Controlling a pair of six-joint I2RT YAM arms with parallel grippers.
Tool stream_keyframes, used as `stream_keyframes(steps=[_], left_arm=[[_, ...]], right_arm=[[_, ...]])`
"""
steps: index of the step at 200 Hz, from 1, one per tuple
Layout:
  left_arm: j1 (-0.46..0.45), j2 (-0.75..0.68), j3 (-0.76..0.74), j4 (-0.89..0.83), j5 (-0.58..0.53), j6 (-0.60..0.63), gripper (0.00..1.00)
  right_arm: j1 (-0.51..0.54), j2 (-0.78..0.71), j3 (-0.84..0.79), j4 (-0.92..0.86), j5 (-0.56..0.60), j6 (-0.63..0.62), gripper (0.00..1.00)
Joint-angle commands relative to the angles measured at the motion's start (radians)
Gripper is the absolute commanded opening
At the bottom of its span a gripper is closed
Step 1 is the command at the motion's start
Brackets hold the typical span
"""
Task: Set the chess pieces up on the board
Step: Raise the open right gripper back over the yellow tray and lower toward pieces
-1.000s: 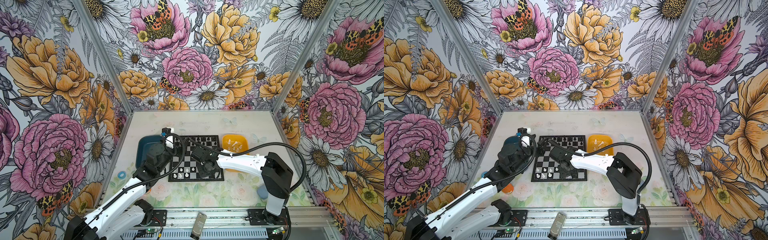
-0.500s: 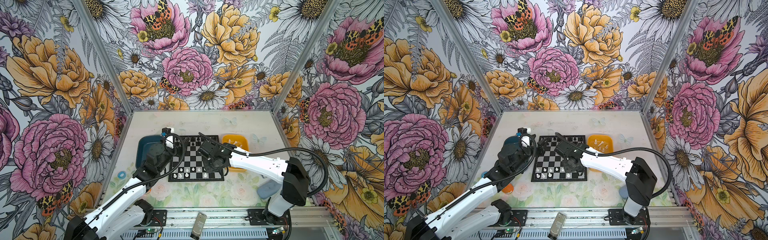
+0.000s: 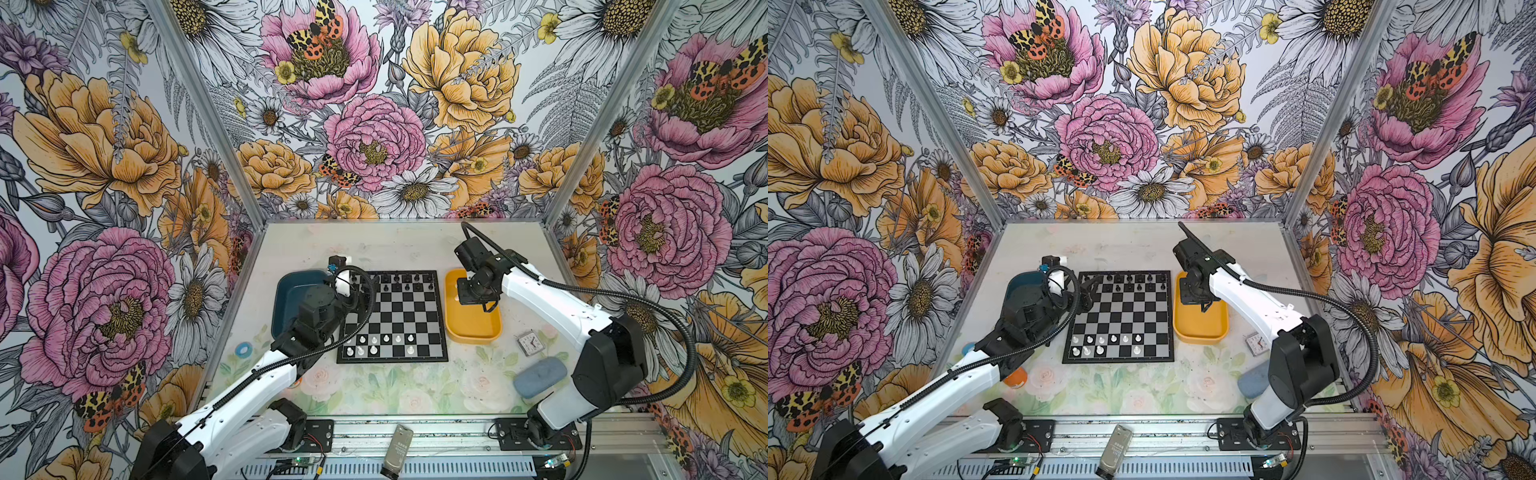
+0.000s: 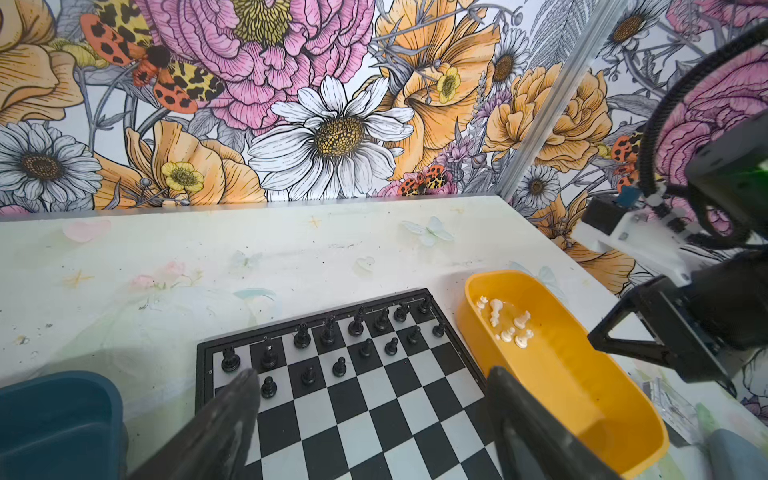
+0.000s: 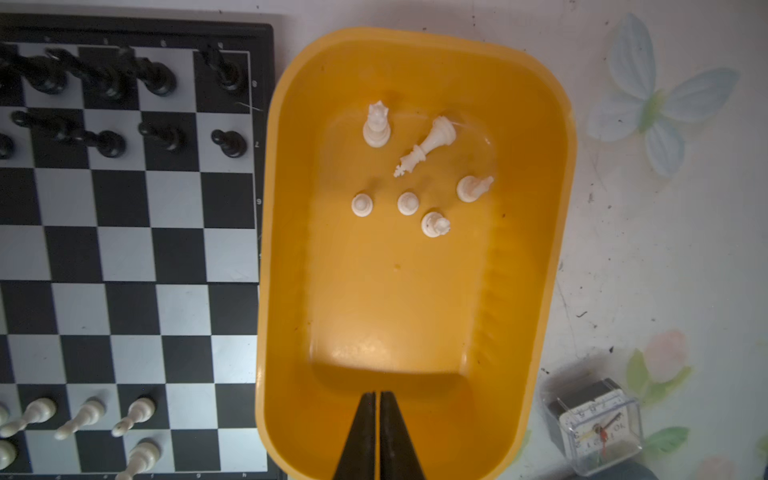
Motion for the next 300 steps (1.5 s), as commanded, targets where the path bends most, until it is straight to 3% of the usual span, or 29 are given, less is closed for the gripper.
stream_keyframes(steps=[1,68,300], left_arm=[[0.016,0.030,0.031,0.016,-0.015,0.011,0.86],[0.048,0.107,0.068,0.014,-0.002,0.011,0.86],[0.075,0.159,0.090,0.012,0.028,0.006,0.86]], right_arm=[[-0.032,0.069,0.060,0.016,-0.009,-0.081,0.09],[-0.066,0.243,0.147,0.076,-0.111,-0.107,0.22],[-0.106,0.417,0.215,0.119,-0.106,-0.125,0.24]])
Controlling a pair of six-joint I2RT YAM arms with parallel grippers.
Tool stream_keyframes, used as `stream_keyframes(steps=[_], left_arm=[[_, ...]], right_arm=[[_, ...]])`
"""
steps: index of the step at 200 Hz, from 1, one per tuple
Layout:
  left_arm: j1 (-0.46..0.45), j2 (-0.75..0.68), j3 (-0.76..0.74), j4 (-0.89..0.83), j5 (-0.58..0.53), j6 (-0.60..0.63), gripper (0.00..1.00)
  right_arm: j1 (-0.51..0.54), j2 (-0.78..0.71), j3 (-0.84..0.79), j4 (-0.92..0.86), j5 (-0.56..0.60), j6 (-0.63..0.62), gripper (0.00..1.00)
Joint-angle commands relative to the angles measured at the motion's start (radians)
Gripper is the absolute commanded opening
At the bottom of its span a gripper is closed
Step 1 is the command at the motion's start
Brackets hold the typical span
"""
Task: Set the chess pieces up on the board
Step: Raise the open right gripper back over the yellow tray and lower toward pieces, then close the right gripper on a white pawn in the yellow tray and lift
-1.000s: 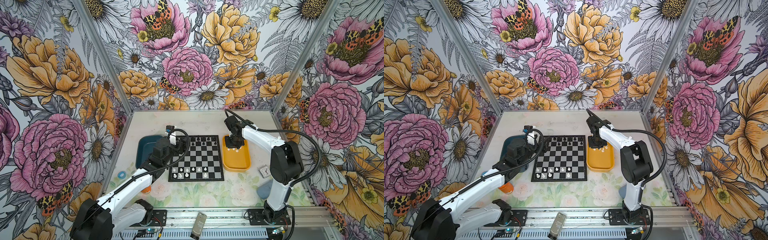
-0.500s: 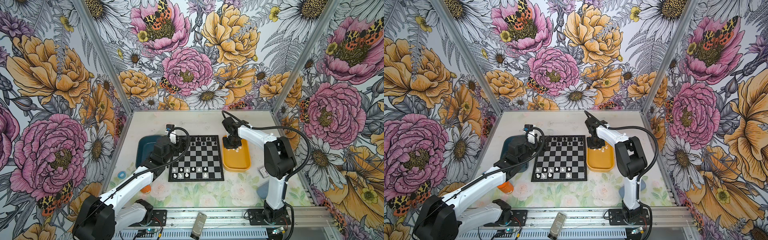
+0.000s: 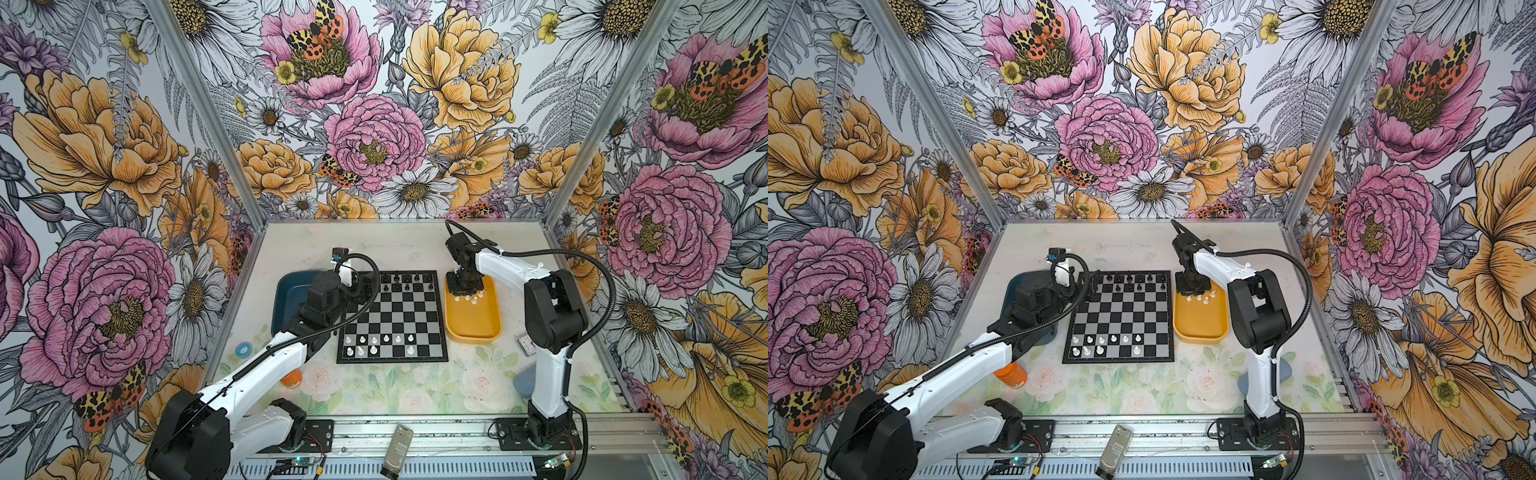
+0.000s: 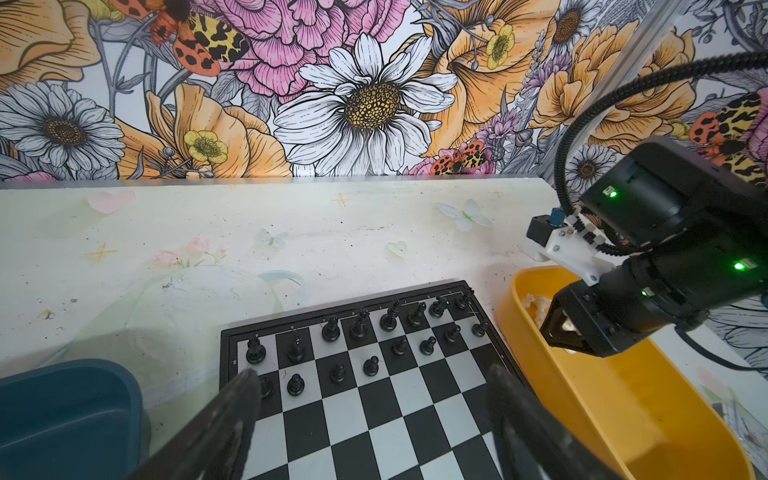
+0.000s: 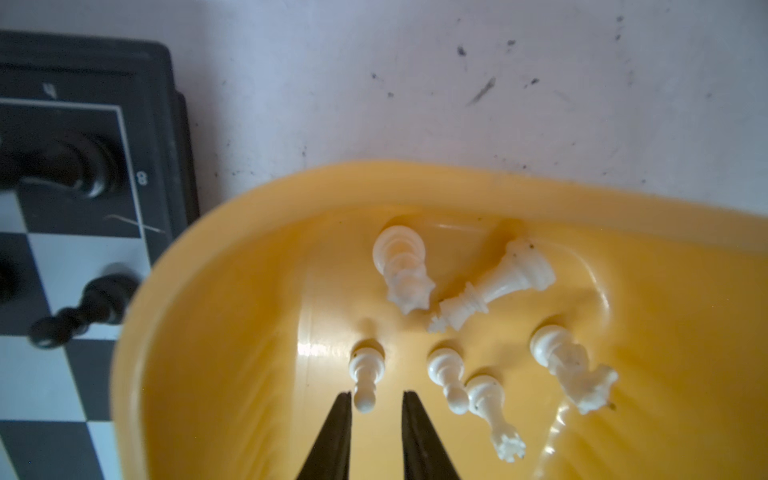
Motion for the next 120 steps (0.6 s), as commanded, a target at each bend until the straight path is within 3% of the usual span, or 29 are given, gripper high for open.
stream_keyframes(steps=[1,120], left_arm=[[0.007,0.006,0.021,0.012,0.020,0.006,0.86],[0.007,0.011,0.021,0.012,0.021,0.005,0.86]], right_arm=[[-0.006,0.017,0.029,0.013,-0.004,-0.013,0.24],[-0.005,0.043,0.040,0.021,-0.019,-0.015,0.23]])
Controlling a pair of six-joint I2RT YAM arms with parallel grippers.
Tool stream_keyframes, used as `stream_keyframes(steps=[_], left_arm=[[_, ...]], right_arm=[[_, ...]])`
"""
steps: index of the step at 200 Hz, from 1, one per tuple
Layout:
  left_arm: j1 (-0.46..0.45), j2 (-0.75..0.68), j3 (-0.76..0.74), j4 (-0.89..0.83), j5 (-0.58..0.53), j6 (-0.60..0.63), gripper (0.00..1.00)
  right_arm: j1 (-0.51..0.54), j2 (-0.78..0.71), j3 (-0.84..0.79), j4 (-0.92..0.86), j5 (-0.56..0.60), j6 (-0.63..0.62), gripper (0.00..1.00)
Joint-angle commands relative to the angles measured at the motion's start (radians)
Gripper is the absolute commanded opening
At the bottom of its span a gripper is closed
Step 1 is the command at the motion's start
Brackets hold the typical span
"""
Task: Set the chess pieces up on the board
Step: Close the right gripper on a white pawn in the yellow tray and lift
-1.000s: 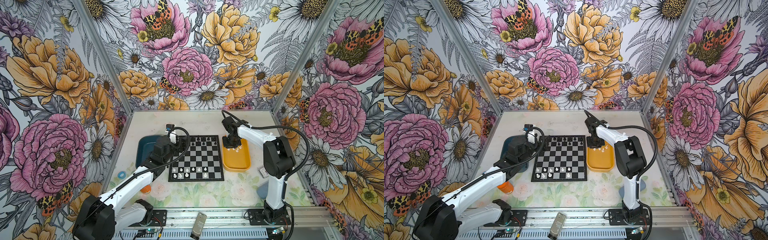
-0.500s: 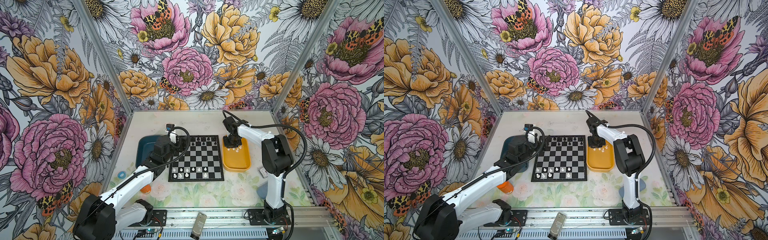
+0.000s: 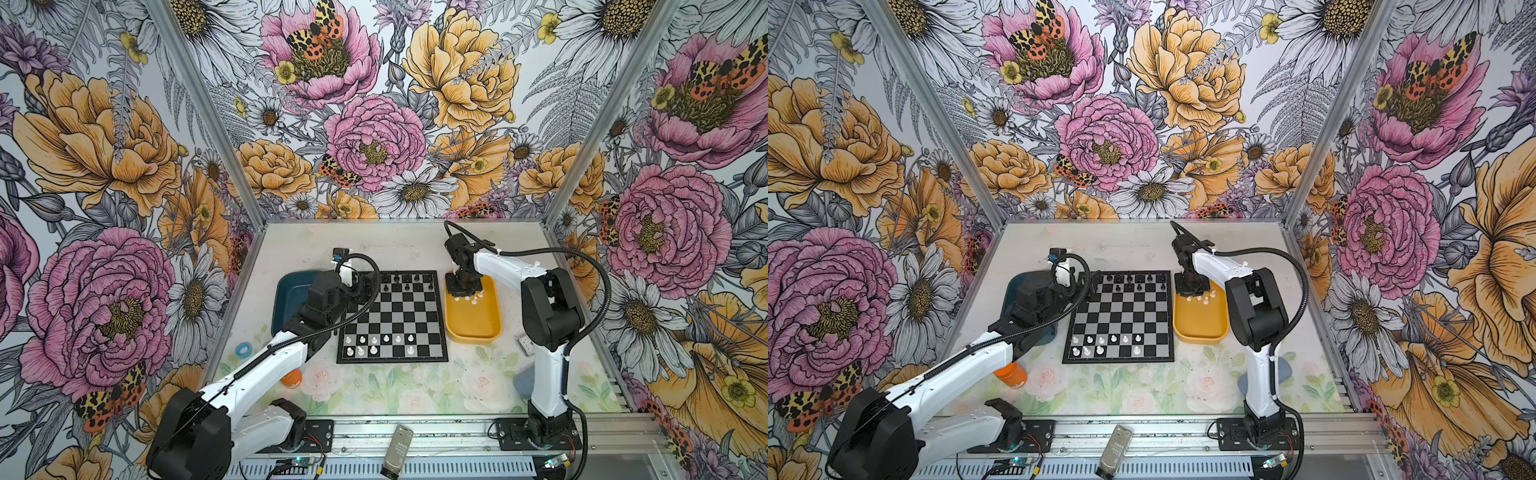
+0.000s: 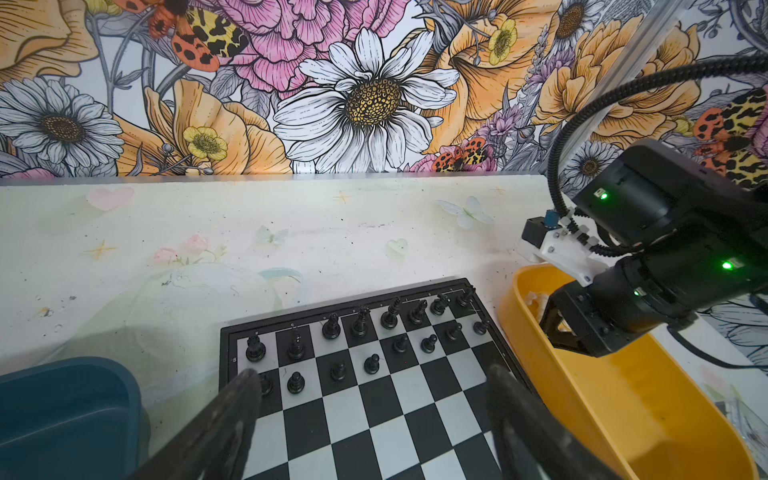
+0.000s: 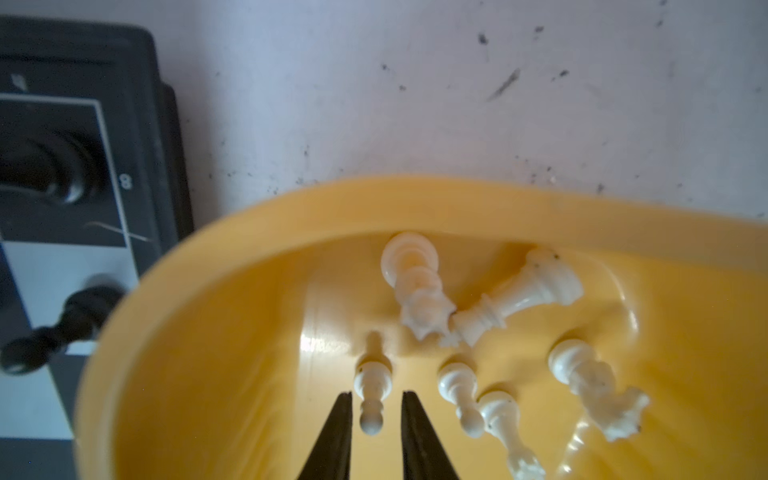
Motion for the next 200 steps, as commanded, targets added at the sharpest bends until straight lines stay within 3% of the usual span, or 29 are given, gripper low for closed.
stream_keyframes(steps=[1,141,171,200], left_arm=[[0.007,0.005,0.021,0.012,0.021,0.005,0.86],[0.007,0.000,0.017,0.012,0.019,0.005,0.86],[0.007,0.000,0.017,0.012,0.018,0.005,0.86],[0.007,0.000,0.017,0.012,0.018,0.005,0.86]], right_arm=[[-0.003,0.020,0.029,0.018,-0.005,-0.013,0.23],[-0.004,0.033,0.027,0.018,-0.014,-0.011,0.19],[-0.004,0.031,0.027,0.018,-0.011,-0.012,0.13],[-0.004,0.024,0.026,0.018,-0.006,-0.012,0.00]])
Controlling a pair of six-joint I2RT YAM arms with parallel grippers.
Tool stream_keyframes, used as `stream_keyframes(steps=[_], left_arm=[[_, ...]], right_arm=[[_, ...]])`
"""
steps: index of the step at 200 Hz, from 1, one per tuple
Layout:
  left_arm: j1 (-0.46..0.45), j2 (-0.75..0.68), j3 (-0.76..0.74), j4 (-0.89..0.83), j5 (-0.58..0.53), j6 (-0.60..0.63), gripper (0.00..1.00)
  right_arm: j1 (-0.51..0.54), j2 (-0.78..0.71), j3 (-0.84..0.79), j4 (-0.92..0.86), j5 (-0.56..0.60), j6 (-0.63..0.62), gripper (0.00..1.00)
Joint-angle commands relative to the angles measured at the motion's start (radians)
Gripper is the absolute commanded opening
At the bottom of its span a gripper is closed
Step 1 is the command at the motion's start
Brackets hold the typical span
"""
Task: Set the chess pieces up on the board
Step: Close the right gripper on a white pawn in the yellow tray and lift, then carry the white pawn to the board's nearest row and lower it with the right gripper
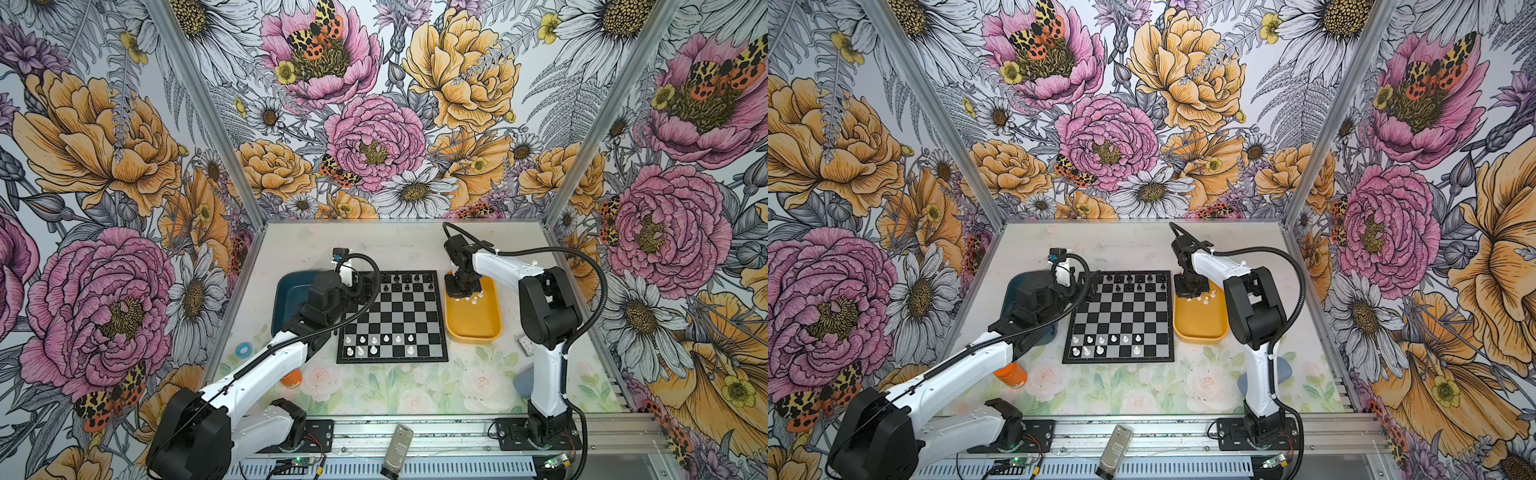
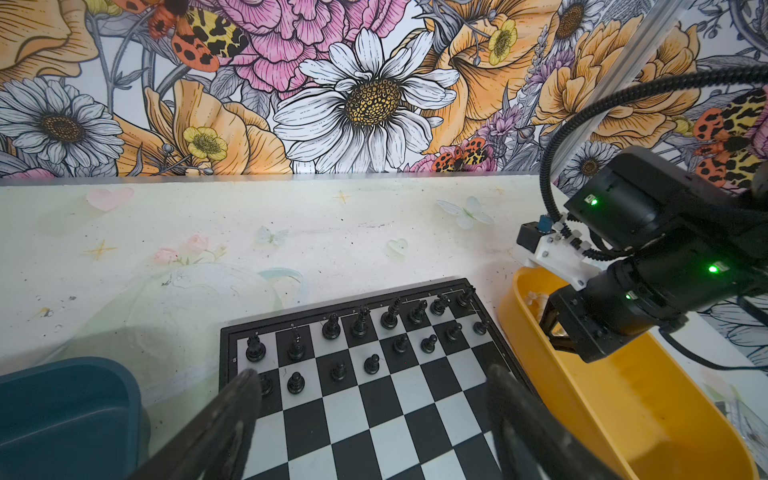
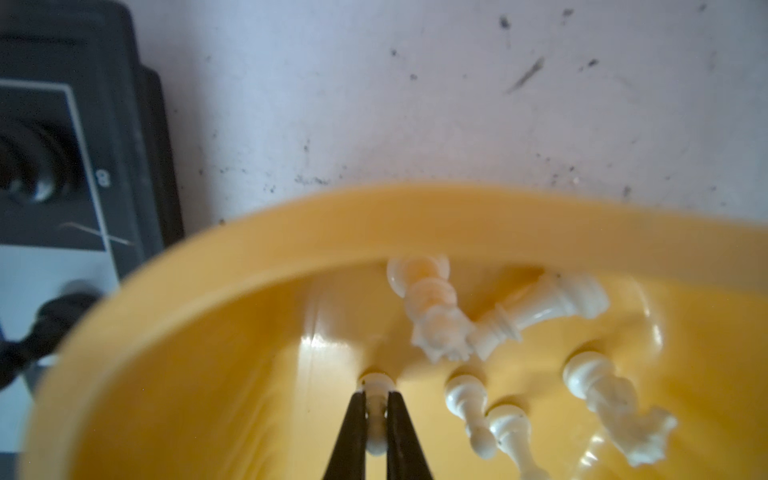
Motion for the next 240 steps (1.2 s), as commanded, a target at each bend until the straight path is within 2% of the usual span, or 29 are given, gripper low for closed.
stream_keyframes(steps=[1,66,133,192,240], left_arm=[[0.007,0.000,0.017,0.012,0.016,0.005,0.86],[0.010,-0.010,0.013,0.013,0.014,0.011,0.86],[0.018,-0.038,-0.009,0.015,0.022,0.008,0.86],[0.016,-0.096,-0.045,0.024,0.023,-0.010,0.86],[0.010,-0.135,-0.065,0.027,0.025,-0.022,0.86]], right_arm=[[-0.004,0.004,0.024,0.015,0.002,0.004,0.00],[0.017,-0.125,0.044,-0.053,0.042,0.010,0.00],[0.204,-0.214,0.158,-0.247,0.075,0.035,0.00],[0.361,-0.223,0.084,-0.249,0.039,0.118,0.00],[0.416,-0.236,-0.020,-0.188,0.010,0.164,0.00]])
